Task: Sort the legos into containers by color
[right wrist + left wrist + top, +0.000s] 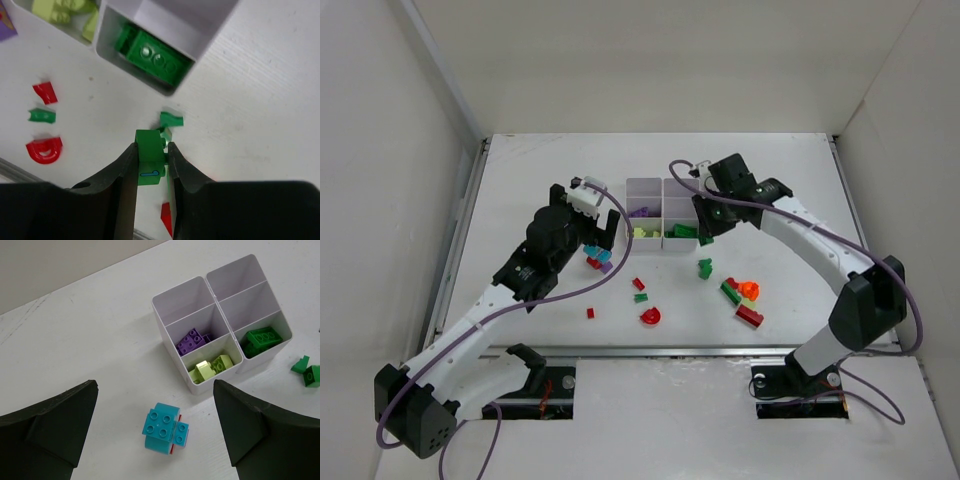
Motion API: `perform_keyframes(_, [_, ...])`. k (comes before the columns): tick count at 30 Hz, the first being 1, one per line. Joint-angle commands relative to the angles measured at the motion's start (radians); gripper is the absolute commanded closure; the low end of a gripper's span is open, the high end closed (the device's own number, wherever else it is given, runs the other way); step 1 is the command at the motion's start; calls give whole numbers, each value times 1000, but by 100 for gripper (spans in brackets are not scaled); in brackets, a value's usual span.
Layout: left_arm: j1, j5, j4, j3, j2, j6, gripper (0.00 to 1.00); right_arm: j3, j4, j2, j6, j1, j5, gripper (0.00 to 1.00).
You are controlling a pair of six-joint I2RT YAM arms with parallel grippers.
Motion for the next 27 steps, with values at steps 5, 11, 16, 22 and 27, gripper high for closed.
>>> perform_keyframes(5, [1,10,52,6,0,-11,0,135,192,103,-65,104,131,100])
perform_keyframes(11, [1,10,52,6,0,-21,0,135,275,132,-76,140,171,100])
perform_keyframes(16, [1,10,52,6,0,-21,0,144,295,190,-76,140,151,100])
perform_keyframes(22, [1,10,52,6,0,-21,0,144,319,247,-66,140,133,100])
perform_keyframes(27, [1,10,52,6,0,-21,0,134,328,256,-56,140,142,100])
